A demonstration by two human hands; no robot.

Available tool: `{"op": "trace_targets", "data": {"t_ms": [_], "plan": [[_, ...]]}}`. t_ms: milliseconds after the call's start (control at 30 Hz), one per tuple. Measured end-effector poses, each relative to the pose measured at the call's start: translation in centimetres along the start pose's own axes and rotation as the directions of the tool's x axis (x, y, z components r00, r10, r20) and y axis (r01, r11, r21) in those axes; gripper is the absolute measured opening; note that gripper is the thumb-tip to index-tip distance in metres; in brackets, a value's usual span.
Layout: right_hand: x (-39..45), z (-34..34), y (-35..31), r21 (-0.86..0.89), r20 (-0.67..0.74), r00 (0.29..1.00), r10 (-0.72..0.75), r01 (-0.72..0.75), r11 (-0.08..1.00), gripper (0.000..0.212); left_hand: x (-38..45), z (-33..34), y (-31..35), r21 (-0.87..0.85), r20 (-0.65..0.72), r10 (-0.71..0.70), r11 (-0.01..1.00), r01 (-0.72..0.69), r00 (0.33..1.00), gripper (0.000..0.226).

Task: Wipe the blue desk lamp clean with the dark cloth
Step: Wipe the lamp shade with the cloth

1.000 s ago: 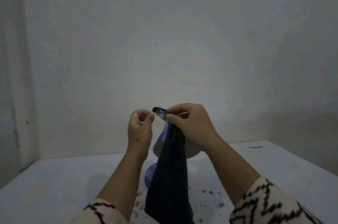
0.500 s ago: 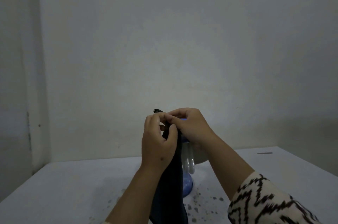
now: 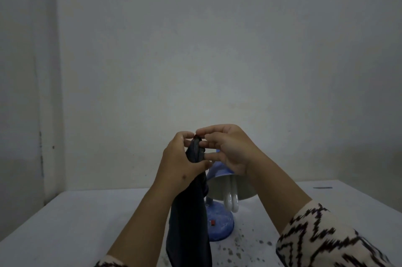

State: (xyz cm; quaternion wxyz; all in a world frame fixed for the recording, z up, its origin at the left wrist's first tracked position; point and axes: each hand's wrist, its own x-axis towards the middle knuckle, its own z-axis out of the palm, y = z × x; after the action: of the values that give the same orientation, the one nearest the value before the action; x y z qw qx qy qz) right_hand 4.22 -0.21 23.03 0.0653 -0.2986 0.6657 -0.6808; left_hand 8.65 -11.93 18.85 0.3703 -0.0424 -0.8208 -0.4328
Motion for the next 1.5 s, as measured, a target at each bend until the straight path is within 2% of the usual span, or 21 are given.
{"op": "trace_targets", "data": {"t_ms": [133, 200, 267, 367, 500, 667, 767, 833, 900, 1000, 1300, 1400, 1500], "plan": [[0.0, -0.3, -0.5, -0.016, 0.01, 0.999, -0.034, 0.034, 0.999, 0.019, 0.7, 0.0, -1.1, 0.066, 0.014, -0.008, 0.998, 0.007, 1.0, 0.039], [0.3, -1.0, -0.8, -0.059, -0.087, 0.99, -0.11, 0.106, 0.993, 0.019, 1.1, 0.1, -1.9, 0.083, -0.037, -0.017, 0.996, 0.02, 0.999, 0.028], [0.7, -2.4, -0.5, -0.217, -0.225, 0.955, -0.194, 0.145, 0.965, 0.02, 1.2, 0.2, -2.6, 0.043, -0.082, -0.026, 0.999, 0.03, 0.996, 0.024], [1.5, -4.7, 1.1, -0.366, -0.322, 0.928, -0.187, 0.06, 0.929, 0.028, 1.2, 0.7, -3.3, -0.044, -0.093, -0.038, 0.998, 0.034, 0.995, 0.025], [2.2, -6.5, 3.2, -0.414, -0.287, 0.958, 0.006, -0.129, 0.901, 0.042, 1.6, 2.1, -3.7, -0.067, -0.151, -0.014, 0.998, 0.004, 0.988, 0.024], [2.6, -6.5, 3.8, -0.442, -0.156, 0.987, 0.042, -0.108, 0.89, 0.047, 3.5, 3.3, -4.1, -0.107, -0.283, -0.095, 0.992, 0.067, 0.954, 0.027], [2.7, -6.4, 4.1, -0.475, -0.144, 0.989, 0.013, -0.081, 0.876, 0.048, 4.0, 3.6, -3.8, -0.22, -0.34, -0.153, 0.972, 0.08, 0.928, 0.026], [2.8, -6.4, 4.4, -0.452, -0.152, 0.988, 0.017, -0.085, 0.888, 0.05, 3.6, 4.1, -3.6, -0.287, -0.263, -0.155, 0.955, 0.077, 0.952, 0.022], [2.9, -6.6, 4.6, -0.422, -0.165, 0.986, 0.03, -0.099, 0.901, 0.051, 2.6, 4.6, -3.6, -0.367, -0.101, -0.128, 0.926, 0.083, 0.987, 0.022], [3.0, -6.7, 4.8, -0.398, -0.178, 0.983, 0.035, -0.104, 0.911, 0.052, 1.0, 5.1, -3.7, -0.486, 0.069, -0.105, 0.865, 0.125, 0.992, 0.025], [2.9, -6.6, 5.4, -0.431, -0.131, 0.991, 0.032, -0.086, 0.898, 0.053, -1.7, 4.5, -5.0, -0.62, 0.172, -0.026, 0.774, 0.129, 0.985, 0.027], [2.9, -6.5, 5.5, -0.465, -0.134, 0.991, 0.02, -0.08, 0.882, 0.052, -2.0, 4.6, -4.8, -0.596, 0.194, -0.011, 0.793, 0.127, 0.981, 0.03], [3.0, -6.5, 5.4, -0.486, -0.145, 0.989, 0.019, -0.088, 0.87, 0.052, -1.4, 4.9, -4.4, -0.523, 0.294, -0.018, 0.834, 0.177, 0.956, 0.033]]}}
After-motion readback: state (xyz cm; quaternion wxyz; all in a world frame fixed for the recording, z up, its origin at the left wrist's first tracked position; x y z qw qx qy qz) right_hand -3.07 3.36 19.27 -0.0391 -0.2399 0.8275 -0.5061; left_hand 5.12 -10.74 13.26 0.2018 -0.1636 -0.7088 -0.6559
